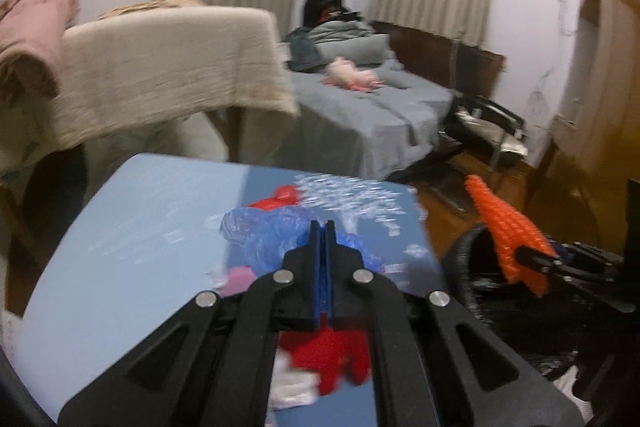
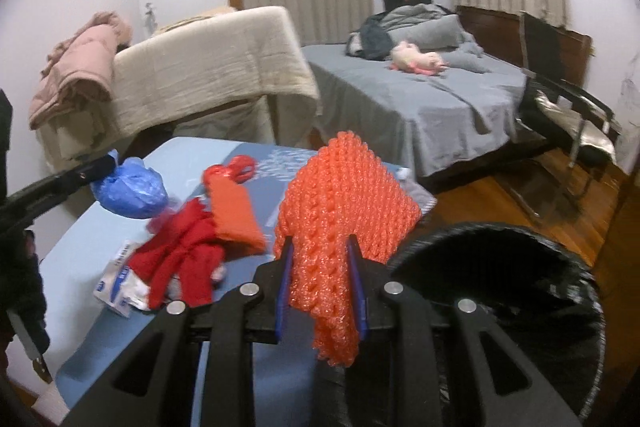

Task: Collect trash
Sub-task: 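Drop the scrubber and blue bag into the trash bin with both tools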

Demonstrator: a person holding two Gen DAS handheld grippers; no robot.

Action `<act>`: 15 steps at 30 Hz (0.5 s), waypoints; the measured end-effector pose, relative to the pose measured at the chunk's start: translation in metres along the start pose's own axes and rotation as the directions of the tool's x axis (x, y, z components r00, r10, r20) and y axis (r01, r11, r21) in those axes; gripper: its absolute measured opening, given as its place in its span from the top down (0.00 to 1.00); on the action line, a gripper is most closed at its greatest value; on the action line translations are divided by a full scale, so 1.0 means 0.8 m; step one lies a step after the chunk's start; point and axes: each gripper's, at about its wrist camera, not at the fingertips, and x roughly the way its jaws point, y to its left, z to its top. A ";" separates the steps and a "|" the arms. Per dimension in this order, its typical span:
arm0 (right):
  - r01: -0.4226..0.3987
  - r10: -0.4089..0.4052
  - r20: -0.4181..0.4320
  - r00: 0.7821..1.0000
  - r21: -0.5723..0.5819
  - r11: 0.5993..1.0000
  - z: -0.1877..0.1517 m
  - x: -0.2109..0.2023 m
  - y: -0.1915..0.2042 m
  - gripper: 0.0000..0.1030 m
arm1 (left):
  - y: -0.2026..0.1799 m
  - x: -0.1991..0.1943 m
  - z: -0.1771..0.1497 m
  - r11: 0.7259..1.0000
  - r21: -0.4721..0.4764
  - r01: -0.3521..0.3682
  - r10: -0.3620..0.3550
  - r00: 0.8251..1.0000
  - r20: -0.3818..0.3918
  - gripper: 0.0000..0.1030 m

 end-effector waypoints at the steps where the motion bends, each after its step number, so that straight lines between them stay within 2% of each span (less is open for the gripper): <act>1: 0.018 -0.018 0.002 1.000 0.010 1.000 -0.003 -0.005 -0.011 0.76 | -0.013 0.001 0.001 1.000 0.015 0.021 -0.021 1.000 0.002 0.99; 6: 0.089 -0.089 -0.003 0.996 0.053 0.995 -0.017 -0.024 -0.055 0.76 | -0.082 0.018 0.000 0.988 0.073 0.135 -0.134 0.991 -0.017 0.99; 15: 0.206 -0.202 -0.042 0.978 0.129 0.970 -0.055 -0.048 -0.140 0.75 | -0.201 0.070 -0.029 0.938 0.134 0.320 -0.308 0.946 -0.103 0.99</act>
